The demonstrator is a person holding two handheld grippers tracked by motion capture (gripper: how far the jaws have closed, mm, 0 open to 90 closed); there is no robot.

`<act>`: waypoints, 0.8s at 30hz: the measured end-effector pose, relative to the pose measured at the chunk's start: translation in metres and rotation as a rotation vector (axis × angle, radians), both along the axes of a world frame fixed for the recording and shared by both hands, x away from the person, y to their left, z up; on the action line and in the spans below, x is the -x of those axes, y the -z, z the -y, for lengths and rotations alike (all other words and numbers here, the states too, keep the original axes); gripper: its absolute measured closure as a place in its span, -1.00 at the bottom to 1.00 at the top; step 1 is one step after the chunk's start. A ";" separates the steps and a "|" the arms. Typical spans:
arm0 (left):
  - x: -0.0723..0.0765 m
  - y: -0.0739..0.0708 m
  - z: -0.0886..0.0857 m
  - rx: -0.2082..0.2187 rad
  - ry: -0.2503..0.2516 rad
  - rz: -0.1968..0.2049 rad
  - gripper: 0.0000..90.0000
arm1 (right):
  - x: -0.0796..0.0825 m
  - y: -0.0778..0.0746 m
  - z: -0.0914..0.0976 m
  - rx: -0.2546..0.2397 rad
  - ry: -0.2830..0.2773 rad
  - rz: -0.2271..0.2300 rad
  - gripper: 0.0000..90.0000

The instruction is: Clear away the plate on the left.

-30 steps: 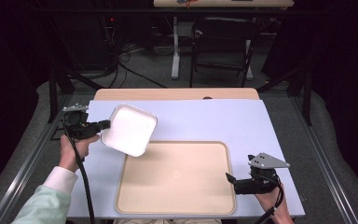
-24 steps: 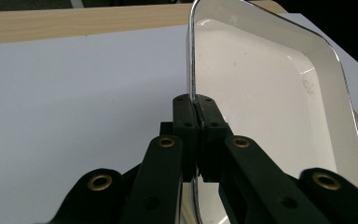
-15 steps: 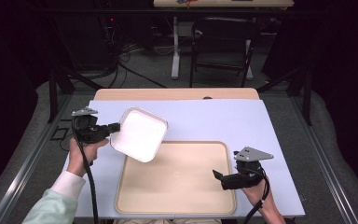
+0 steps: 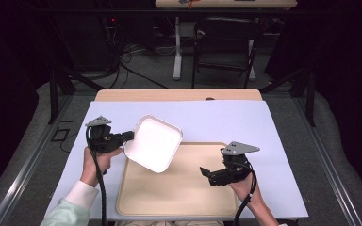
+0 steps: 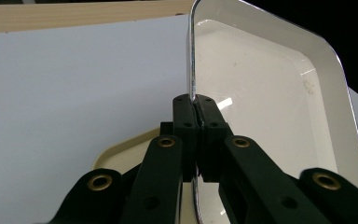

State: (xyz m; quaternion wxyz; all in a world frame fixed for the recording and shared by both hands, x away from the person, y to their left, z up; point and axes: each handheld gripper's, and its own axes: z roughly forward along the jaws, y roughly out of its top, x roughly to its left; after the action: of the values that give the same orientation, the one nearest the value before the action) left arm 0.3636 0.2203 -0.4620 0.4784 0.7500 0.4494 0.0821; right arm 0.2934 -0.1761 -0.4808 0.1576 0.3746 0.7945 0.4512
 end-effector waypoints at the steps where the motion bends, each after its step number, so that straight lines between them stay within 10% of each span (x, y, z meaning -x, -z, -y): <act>1: 0.000 0.001 0.001 0.006 0.001 -0.003 0.96 | -0.001 0.000 -0.003 0.002 -0.001 0.000 -1.00; 24: 0.008 0.018 0.017 0.050 -0.009 0.002 0.96 | -0.016 0.000 -0.044 -0.047 -0.111 -0.040 -0.92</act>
State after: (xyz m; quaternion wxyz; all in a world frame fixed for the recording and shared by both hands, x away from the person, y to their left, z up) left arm 0.3554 0.2032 -0.4797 0.4969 0.7358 0.4542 0.0739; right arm 0.3099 -0.1325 -0.4806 0.1076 0.3427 0.8062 0.4702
